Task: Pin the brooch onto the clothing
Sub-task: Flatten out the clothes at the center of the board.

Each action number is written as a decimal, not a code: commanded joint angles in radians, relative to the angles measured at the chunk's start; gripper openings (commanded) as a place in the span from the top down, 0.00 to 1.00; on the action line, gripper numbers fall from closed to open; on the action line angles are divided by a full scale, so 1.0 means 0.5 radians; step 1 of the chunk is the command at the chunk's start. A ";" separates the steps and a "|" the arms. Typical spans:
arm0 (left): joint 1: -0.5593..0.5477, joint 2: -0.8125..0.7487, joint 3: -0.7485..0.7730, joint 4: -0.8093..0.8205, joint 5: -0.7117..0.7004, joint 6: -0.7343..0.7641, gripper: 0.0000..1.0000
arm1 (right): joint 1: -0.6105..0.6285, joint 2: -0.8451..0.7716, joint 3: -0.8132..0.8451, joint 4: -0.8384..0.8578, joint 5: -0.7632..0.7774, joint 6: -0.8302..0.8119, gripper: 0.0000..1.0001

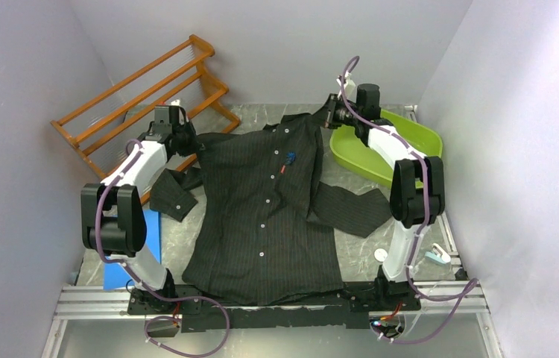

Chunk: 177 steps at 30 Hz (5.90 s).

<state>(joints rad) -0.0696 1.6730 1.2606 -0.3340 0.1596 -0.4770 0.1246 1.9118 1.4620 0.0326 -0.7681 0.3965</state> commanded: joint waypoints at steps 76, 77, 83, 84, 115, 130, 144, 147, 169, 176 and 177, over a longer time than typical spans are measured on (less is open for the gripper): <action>-0.741 -0.542 -0.698 0.297 0.163 -0.455 0.11 | -0.083 -1.635 -1.977 -0.892 2.192 0.963 0.86; -0.741 -0.537 -0.696 0.298 0.163 -0.449 0.11 | -0.084 -1.684 -1.978 -0.885 2.184 0.925 0.90; -0.741 -0.518 -0.696 0.303 0.172 -0.424 0.10 | -0.083 -1.975 -1.968 -0.749 1.923 0.534 1.00; -0.740 -0.514 -0.696 0.304 0.174 -0.422 0.10 | -0.083 -2.010 -1.955 -0.715 1.830 0.420 1.00; -0.741 -0.378 -0.701 0.395 0.300 -0.441 0.10 | 0.155 -1.563 -0.516 -0.843 1.688 -0.489 1.00; -0.741 -0.362 -0.705 0.402 0.307 -0.442 0.11 | 0.126 -1.596 -0.308 -0.792 2.119 -0.451 1.00; -0.743 -0.389 -0.711 0.368 0.288 -0.427 0.11 | -0.101 -1.570 -0.265 -1.026 2.272 -0.075 0.98; -0.741 -0.381 -0.714 0.376 0.290 -0.430 0.11 | -0.133 -1.610 -0.336 -1.082 2.226 -0.067 0.97; -0.737 -0.410 -0.591 0.230 0.230 -0.325 0.06 | -0.483 -2.193 -1.453 -1.304 2.278 0.668 0.55; -0.501 -0.504 -0.585 0.110 0.196 -0.333 0.05 | -0.484 -2.126 -1.394 -1.117 1.857 0.413 0.06; -0.439 -0.524 -0.610 0.101 0.195 -0.359 0.05 | -0.484 -2.117 -1.395 -1.079 1.759 0.375 0.06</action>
<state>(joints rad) -0.3840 1.4750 0.9516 -0.2527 0.2745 -0.6476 -0.1146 0.8463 0.7212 -0.6266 0.2749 0.6666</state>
